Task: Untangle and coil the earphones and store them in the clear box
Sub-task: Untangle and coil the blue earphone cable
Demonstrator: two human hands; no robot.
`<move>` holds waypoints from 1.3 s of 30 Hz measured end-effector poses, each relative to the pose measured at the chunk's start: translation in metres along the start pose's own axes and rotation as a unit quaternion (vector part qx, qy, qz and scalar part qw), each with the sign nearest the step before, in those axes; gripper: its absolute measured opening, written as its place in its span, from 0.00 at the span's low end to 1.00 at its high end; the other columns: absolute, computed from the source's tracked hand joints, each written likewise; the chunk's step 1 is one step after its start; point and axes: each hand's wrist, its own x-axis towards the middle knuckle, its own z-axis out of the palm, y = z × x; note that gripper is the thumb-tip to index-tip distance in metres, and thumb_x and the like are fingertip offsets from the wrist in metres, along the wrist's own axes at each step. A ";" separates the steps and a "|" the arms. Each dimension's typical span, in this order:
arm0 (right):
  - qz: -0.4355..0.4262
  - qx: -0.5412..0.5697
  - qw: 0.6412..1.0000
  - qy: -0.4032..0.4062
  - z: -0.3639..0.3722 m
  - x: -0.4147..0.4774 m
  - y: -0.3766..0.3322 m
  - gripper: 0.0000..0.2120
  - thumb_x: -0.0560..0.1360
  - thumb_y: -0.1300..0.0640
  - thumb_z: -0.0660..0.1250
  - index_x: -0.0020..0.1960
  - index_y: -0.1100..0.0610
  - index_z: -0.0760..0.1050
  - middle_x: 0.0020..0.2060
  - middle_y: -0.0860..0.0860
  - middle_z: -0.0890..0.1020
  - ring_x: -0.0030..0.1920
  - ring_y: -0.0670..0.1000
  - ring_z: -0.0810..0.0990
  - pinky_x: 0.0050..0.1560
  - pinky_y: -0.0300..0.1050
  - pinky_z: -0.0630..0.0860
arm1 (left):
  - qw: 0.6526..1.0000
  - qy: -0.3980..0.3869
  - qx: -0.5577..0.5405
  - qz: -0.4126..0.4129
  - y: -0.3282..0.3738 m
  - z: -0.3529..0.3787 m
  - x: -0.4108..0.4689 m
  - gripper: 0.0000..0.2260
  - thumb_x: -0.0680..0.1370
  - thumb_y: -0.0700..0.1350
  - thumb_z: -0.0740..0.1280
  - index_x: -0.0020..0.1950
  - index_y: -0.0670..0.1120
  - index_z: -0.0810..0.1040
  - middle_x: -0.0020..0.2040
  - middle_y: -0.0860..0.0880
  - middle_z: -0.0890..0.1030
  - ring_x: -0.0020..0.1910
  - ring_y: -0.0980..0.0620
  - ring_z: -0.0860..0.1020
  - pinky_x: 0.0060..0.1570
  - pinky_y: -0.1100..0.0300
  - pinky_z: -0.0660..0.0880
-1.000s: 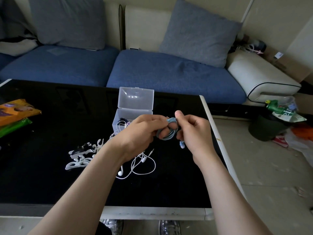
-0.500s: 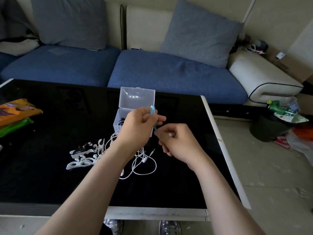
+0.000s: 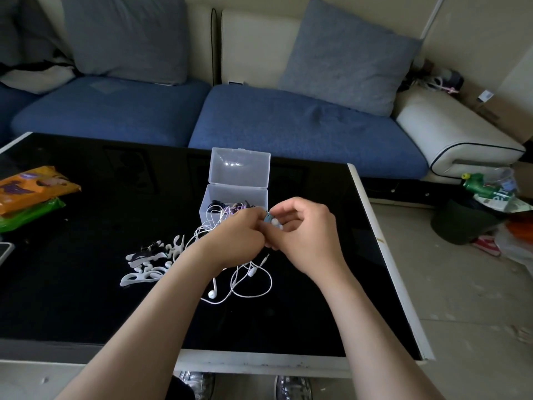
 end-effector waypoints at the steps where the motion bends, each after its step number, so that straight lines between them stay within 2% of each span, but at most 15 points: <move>1: 0.007 0.015 1.000 0.001 0.001 0.000 -0.001 0.10 0.69 0.58 0.84 0.46 0.53 0.86 0.36 0.50 0.87 0.34 0.51 0.87 0.36 0.46 0.84 | 1.000 -0.002 -0.001 0.006 -0.001 -0.001 -0.001 0.13 0.77 0.31 0.64 0.54 0.45 0.82 0.48 0.47 0.87 0.50 0.51 0.84 0.53 0.62 0.79; 4: 0.006 0.018 0.999 0.034 0.003 0.002 -0.003 0.12 0.68 0.55 0.86 0.46 0.52 0.85 0.37 0.51 0.86 0.30 0.50 0.86 0.33 0.44 0.81 | 0.998 -0.033 -0.042 0.024 -0.003 -0.005 -0.006 0.10 0.80 0.30 0.63 0.55 0.39 0.81 0.46 0.45 0.86 0.47 0.51 0.84 0.51 0.57 0.81; 8: 0.003 0.017 0.999 0.027 0.010 0.006 -0.006 0.09 0.71 0.51 0.84 0.46 0.52 0.86 0.34 0.50 0.86 0.32 0.49 0.85 0.36 0.42 0.82 | 0.998 -0.024 -0.054 0.013 -0.006 -0.011 -0.010 0.10 0.83 0.33 0.60 0.53 0.41 0.81 0.41 0.49 0.81 0.42 0.55 0.77 0.44 0.58 0.73; 10: 0.003 0.031 0.999 0.022 0.019 0.010 -0.003 0.06 0.78 0.51 0.77 0.46 0.52 0.85 0.33 0.51 0.85 0.32 0.51 0.85 0.37 0.48 0.83 | 0.998 0.010 -0.070 -0.002 -0.007 -0.014 -0.011 0.09 0.83 0.32 0.59 0.54 0.37 0.80 0.40 0.48 0.79 0.41 0.53 0.75 0.41 0.60 0.71; 12: 0.014 0.023 0.999 0.044 0.029 0.014 0.002 0.10 0.84 0.52 0.67 0.47 0.52 0.84 0.34 0.50 0.85 0.33 0.51 0.85 0.38 0.51 0.83 | 0.993 0.074 -0.092 -0.032 -0.011 -0.020 -0.009 0.08 0.83 0.32 0.59 0.52 0.36 0.78 0.39 0.47 0.78 0.35 0.56 0.75 0.34 0.66 0.70; 14: 0.024 -0.031 0.998 0.044 0.039 0.017 0.007 0.09 0.83 0.58 0.65 0.49 0.51 0.84 0.37 0.46 0.85 0.39 0.49 0.86 0.43 0.41 0.82 | 0.983 0.134 -0.113 -0.059 -0.019 -0.027 -0.005 0.08 0.83 0.34 0.60 0.48 0.41 0.77 0.39 0.48 0.77 0.35 0.54 0.75 0.32 0.66 0.71; 16: 0.023 -0.131 0.991 -0.013 0.050 0.014 0.012 0.10 0.78 0.62 0.69 0.55 0.52 0.85 0.46 0.46 0.85 0.49 0.48 0.85 0.45 0.29 0.74 | 0.974 0.181 -0.107 -0.081 -0.031 -0.034 -0.001 0.07 0.79 0.37 0.62 0.43 0.45 0.75 0.40 0.48 0.77 0.40 0.48 0.73 0.39 0.58 0.70; 18: -0.013 -0.208 0.973 -0.097 0.068 0.010 0.017 0.17 0.73 0.58 0.73 0.62 0.51 0.82 0.58 0.50 0.81 0.60 0.51 0.80 0.58 0.35 0.74 | 0.965 0.218 -0.108 -0.101 -0.039 -0.041 -0.002 0.06 0.76 0.40 0.63 0.39 0.46 0.71 0.39 0.47 0.75 0.39 0.46 0.71 0.42 0.53 0.68; 20: -0.053 -0.227 0.959 -0.161 0.088 0.001 0.017 0.24 0.70 0.52 0.75 0.66 0.47 0.77 0.64 0.48 0.73 0.68 0.51 0.72 0.69 0.50 0.73 | 0.957 0.240 -0.115 -0.118 -0.043 -0.048 -0.005 0.04 0.72 0.43 0.62 0.38 0.44 0.71 0.39 0.47 0.76 0.39 0.45 0.71 0.42 0.52 0.67; 24: -0.100 -0.327 0.909 -0.236 0.124 -0.016 0.016 0.41 0.67 0.40 0.77 0.76 0.42 0.65 0.77 0.52 0.60 0.77 0.59 0.59 0.73 0.61 0.68 | 0.953 0.252 -0.062 -0.158 -0.053 -0.058 -0.009 0.08 0.80 0.41 0.61 0.41 0.42 0.72 0.39 0.48 0.74 0.36 0.48 0.69 0.34 0.56 0.64; 27: -0.045 -0.422 0.849 -0.314 0.136 -0.020 0.023 0.49 0.66 0.36 0.79 0.80 0.39 0.58 0.81 0.55 0.54 0.77 0.65 0.57 0.75 0.65 0.64 | 0.955 0.238 -0.033 -0.173 -0.063 -0.062 -0.010 0.08 0.80 0.40 0.61 0.41 0.43 0.69 0.40 0.46 0.73 0.34 0.48 0.67 0.32 0.56 0.62; 29: -0.008 -0.451 0.828 -0.332 0.132 -0.017 0.030 0.44 0.70 0.41 0.79 0.80 0.41 0.59 0.79 0.57 0.57 0.74 0.67 0.61 0.72 0.64 0.67 | 0.956 0.231 -0.018 -0.180 -0.068 -0.063 -0.009 0.06 0.81 0.40 0.62 0.48 0.40 0.75 0.46 0.39 0.78 0.35 0.47 0.72 0.32 0.57 0.63; 31: 0.021 -0.431 0.838 -0.334 0.126 -0.014 0.033 0.34 0.74 0.52 0.77 0.76 0.44 0.65 0.73 0.56 0.62 0.68 0.66 0.69 0.65 0.59 0.74 | 0.958 0.221 0.001 -0.184 -0.075 -0.064 -0.010 0.07 0.82 0.40 0.62 0.54 0.37 0.77 0.52 0.37 0.80 0.37 0.47 0.74 0.34 0.58 0.65; 34: 0.038 -0.409 0.854 -0.321 0.113 -0.008 0.029 0.25 0.76 0.67 0.69 0.70 0.50 0.72 0.67 0.57 0.67 0.57 0.63 0.80 0.57 0.54 0.79 | 0.960 0.207 0.051 -0.179 -0.087 -0.066 -0.009 0.09 0.84 0.40 0.62 0.44 0.42 0.70 0.49 0.42 0.78 0.41 0.46 0.74 0.41 0.55 0.71; 39: 0.087 -0.472 0.852 -0.210 0.086 0.001 0.023 0.18 0.79 0.67 0.65 0.68 0.57 0.74 0.66 0.60 0.73 0.62 0.64 0.80 0.56 0.54 0.78 | 0.963 0.188 0.079 -0.175 -0.095 -0.065 -0.005 0.12 0.82 0.39 0.66 0.40 0.43 0.68 0.41 0.44 0.74 0.35 0.49 0.71 0.33 0.58 0.67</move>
